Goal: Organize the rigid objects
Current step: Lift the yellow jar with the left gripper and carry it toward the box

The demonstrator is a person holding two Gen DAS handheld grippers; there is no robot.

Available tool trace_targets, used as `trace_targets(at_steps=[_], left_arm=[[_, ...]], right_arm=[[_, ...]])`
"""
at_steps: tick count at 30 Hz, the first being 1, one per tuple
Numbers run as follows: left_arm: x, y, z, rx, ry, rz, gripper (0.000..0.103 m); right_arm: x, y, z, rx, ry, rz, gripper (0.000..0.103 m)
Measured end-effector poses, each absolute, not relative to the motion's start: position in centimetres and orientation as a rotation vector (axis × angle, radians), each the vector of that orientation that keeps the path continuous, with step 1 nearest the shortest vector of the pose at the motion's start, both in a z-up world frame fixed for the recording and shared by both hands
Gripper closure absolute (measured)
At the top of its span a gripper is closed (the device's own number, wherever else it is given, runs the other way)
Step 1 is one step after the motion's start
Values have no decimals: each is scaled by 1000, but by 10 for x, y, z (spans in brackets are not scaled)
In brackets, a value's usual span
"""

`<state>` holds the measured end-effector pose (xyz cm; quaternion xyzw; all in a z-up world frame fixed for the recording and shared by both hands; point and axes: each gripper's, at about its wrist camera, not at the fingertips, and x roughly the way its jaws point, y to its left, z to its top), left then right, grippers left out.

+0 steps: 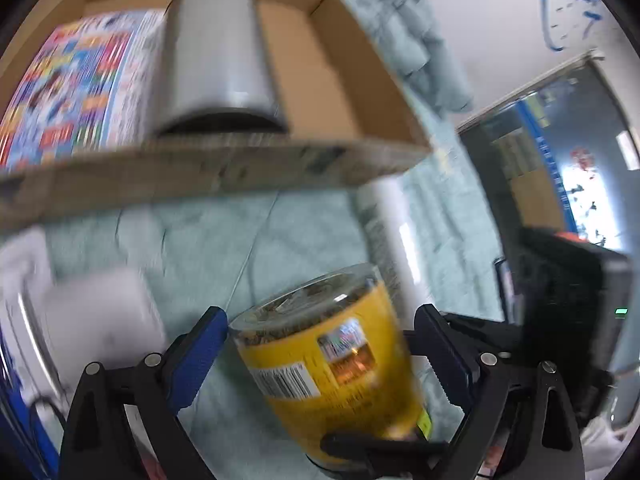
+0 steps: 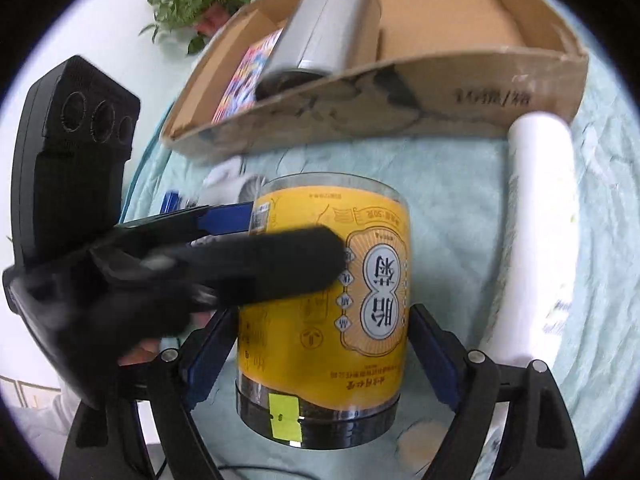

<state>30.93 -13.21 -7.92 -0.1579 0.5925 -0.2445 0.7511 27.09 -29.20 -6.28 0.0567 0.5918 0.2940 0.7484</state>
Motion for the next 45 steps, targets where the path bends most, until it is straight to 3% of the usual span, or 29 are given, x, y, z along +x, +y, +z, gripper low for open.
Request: trace_targets(at_steps=[11, 15, 23, 34, 45], left_arm=[[303, -123, -89, -385, 1337, -484, 10], [308, -124, -90, -380, 1343, -476, 24], [310, -129, -93, -397, 1349, -470, 24], [283, -108, -89, -518, 1365, -480, 12], [257, -150, -93, -361, 1418, -514, 16]], right_arm=[[282, -227, -79, -226, 1604, 797, 15], [282, -206, -99, -338, 1705, 842, 16], [282, -196, -98, -320, 1665, 818, 17], [238, -275, -102, 215, 1419, 702, 17], [200, -309, -95, 309, 1364, 652, 17]])
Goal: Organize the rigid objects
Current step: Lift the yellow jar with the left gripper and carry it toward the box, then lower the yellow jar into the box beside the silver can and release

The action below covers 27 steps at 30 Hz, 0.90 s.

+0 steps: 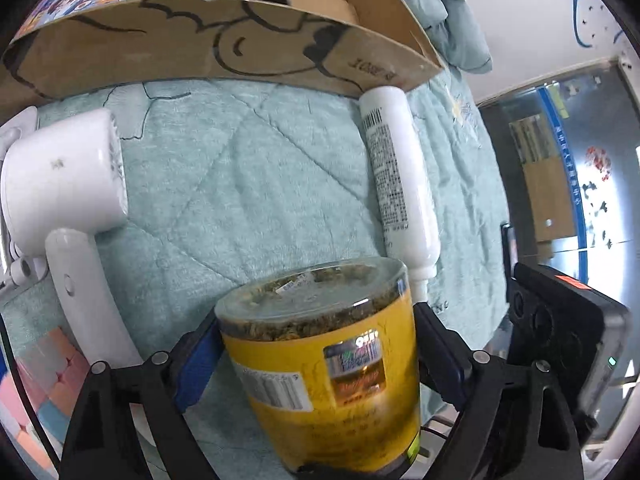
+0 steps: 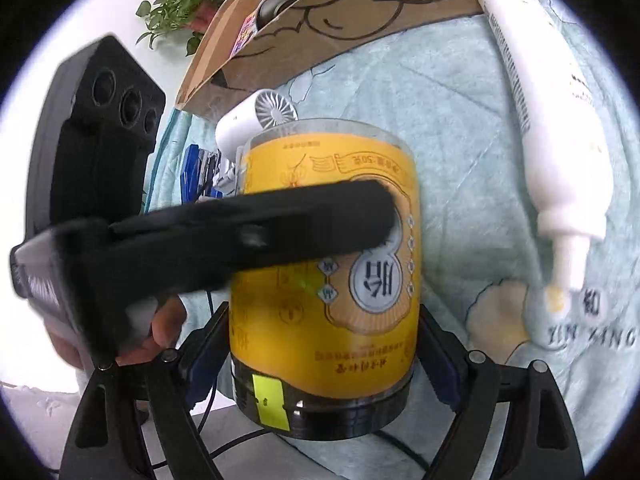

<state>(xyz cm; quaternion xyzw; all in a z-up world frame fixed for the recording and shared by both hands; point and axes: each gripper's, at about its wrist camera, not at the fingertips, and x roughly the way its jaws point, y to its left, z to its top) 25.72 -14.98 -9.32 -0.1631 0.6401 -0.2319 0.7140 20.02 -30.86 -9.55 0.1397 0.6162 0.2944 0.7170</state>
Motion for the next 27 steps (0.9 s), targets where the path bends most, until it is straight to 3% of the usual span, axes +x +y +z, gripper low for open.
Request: trace_targets(at_steps=[5, 14, 18, 22, 27], left_arm=[[253, -151, -62, -309, 1313, -511, 18], [295, -150, 75, -210, 973, -492, 19], [331, -147, 120, -219, 902, -470, 19], [375, -133, 131, -251, 921, -465, 19], [425, -137, 104, -287, 1006, -467, 19]], right_arm=[[201, -291, -81, 303, 1310, 647, 18], [245, -278, 23, 176, 1056, 711, 18], [280, -269, 72, 109, 982, 739, 17], [319, -261, 85, 89, 1004, 744, 18], [354, -275, 74, 71, 1077, 729, 18]])
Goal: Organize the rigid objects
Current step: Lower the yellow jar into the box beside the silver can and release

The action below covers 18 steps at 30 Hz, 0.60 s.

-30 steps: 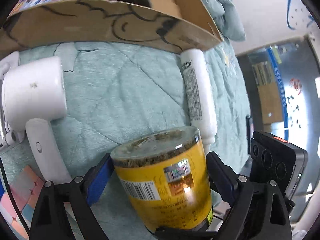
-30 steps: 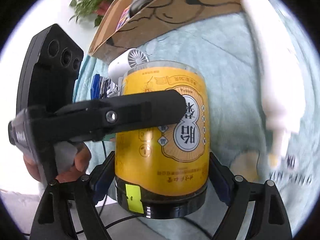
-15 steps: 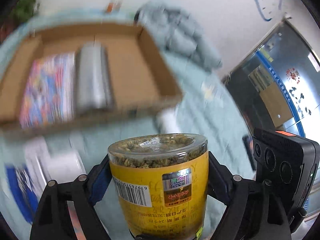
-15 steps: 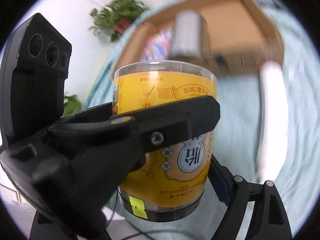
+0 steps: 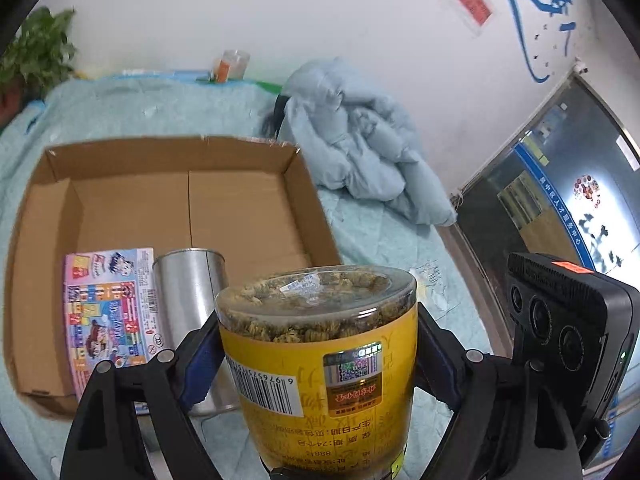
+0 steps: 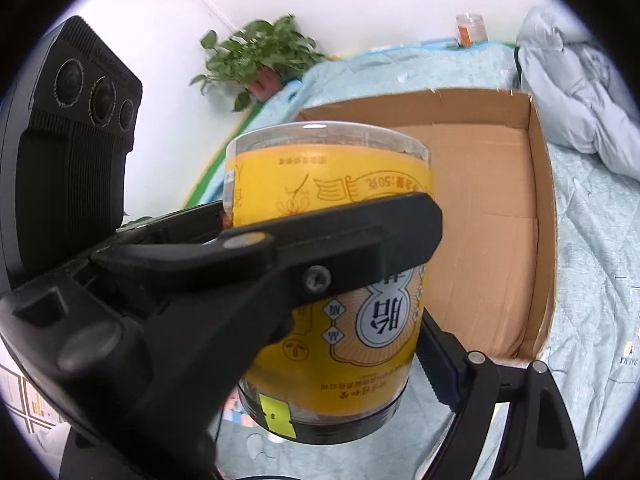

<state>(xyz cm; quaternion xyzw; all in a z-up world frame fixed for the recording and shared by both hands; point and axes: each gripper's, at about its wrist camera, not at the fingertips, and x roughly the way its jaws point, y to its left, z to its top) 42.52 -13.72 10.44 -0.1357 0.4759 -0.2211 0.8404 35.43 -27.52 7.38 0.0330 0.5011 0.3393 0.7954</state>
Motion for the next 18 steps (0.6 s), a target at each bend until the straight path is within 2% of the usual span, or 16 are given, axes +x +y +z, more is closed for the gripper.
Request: trace_targets(at_steps=[9, 18], left_arm=[[470, -144, 12, -389, 1168, -473, 19], [493, -139, -15, -428, 1225, -488, 18]], right_arm=[[402, -287, 21, 122, 1208, 679, 18], [420, -287, 9, 127, 1235, 654, 17]])
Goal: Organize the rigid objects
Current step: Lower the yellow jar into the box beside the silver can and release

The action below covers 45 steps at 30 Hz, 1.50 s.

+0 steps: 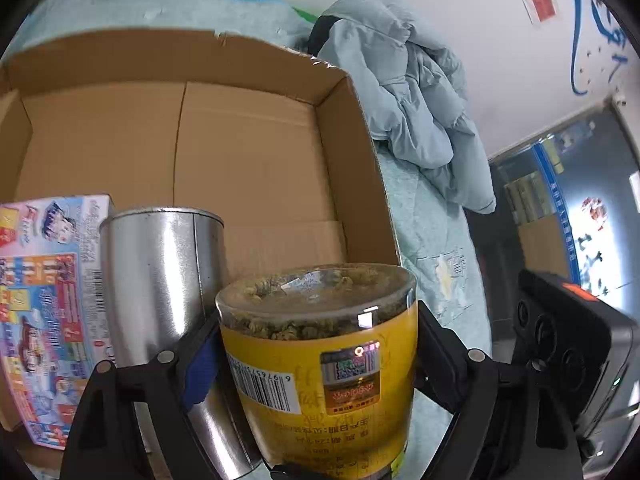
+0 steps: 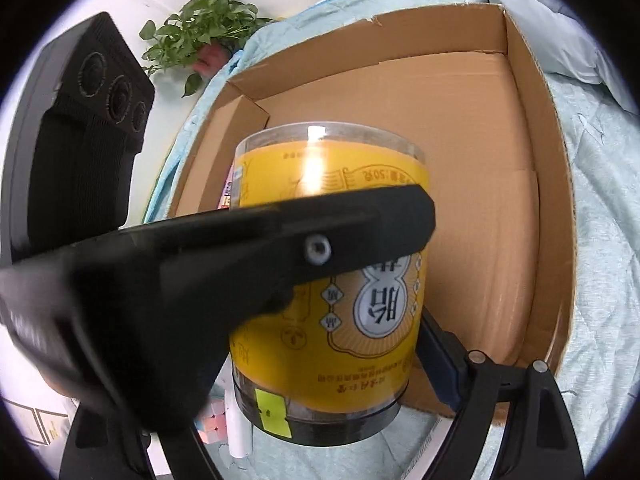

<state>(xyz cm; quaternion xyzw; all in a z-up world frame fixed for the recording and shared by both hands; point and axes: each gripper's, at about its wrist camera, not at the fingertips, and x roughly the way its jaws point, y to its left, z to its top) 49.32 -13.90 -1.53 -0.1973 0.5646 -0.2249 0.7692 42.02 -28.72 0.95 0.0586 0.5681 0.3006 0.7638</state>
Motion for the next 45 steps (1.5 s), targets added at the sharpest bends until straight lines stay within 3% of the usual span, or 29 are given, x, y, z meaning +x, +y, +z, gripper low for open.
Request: trace_targets(at_steps=[7, 11, 18, 27, 35, 45], left_arm=[[488, -144, -11, -387, 1248, -503, 17], [479, -138, -5, -385, 1233, -494, 21], [431, -97, 20, -356, 1116, -394, 20], [331, -29, 44, -262, 908, -151, 16], [268, -1, 41, -294, 879, -102, 16], [237, -7, 23, -236, 895, -80, 16]], right_arm=[[423, -291, 1, 144, 1263, 624, 17], [422, -295, -6, 160, 1285, 580, 18], [422, -298, -18, 171, 1305, 487, 16], [374, -288, 36, -22, 1106, 444, 16], [314, -282, 90, -27, 1050, 520, 16], [268, -275, 74, 21, 1197, 515, 16]])
